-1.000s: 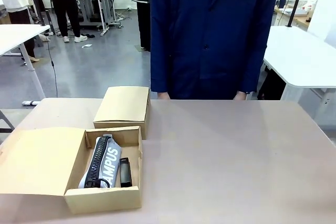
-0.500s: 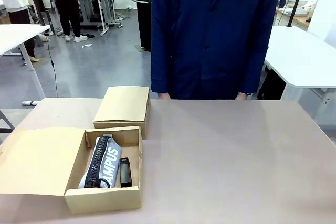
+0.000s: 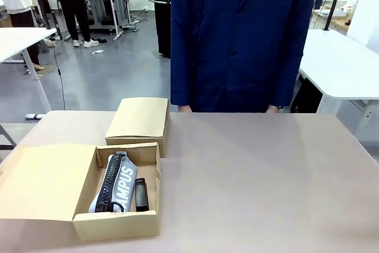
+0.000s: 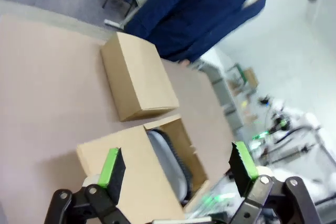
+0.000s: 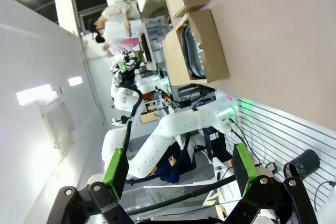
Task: Place items inside the box.
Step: Close the lid of the Mailer Box closest to the robot.
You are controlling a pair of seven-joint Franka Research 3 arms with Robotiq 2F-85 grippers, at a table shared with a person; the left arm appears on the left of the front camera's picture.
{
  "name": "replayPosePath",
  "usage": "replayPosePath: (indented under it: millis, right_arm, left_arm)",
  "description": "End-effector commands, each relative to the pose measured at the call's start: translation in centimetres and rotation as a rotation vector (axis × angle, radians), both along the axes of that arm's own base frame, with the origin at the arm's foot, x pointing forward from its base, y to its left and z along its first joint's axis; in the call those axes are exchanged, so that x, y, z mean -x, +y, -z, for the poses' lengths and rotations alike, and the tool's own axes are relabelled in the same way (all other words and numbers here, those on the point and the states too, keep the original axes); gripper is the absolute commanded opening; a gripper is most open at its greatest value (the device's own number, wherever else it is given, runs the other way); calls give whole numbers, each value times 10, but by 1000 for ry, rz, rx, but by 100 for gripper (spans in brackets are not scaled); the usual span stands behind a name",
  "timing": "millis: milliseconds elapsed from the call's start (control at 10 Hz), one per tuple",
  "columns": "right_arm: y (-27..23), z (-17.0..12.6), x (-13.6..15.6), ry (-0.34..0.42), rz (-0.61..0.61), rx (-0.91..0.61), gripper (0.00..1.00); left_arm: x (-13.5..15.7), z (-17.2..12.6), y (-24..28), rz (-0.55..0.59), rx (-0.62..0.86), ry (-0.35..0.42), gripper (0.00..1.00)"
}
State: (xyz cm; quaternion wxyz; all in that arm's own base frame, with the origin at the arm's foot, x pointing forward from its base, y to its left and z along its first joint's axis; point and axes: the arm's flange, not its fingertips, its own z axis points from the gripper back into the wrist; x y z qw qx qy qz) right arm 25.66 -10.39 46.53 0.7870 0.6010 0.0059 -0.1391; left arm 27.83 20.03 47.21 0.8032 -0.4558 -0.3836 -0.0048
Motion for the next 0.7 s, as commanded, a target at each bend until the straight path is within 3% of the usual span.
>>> replayPosePath:
  millis: [0,100,200,300,400,600]
  right_arm:
    - [-1,-2,-1,-28,-5,-12,100]
    - [-1,-2,-1,-28,-5,-12,100]
    - [-1,-2,-1,-28,-5,-12,100]
    - [-1,-2,-1,-28,-5,-12,100]
    - [-1,-2,-1,-28,-5,-12,100]
    - [-1,-2,-1,-28,-5,-12,100]
  left_arm:
    - [-18,24,-57,162,-312,-276,100]
    - [-24,31,-86,225,-452,-383,100]
    - [-31,38,-105,209,-558,-578,100]
    - [-43,32,-108,4,-592,-803,100]
    - [-56,-1,-72,258,-383,-262,100]
    - [-56,-1,-72,258,-383,-262,100]
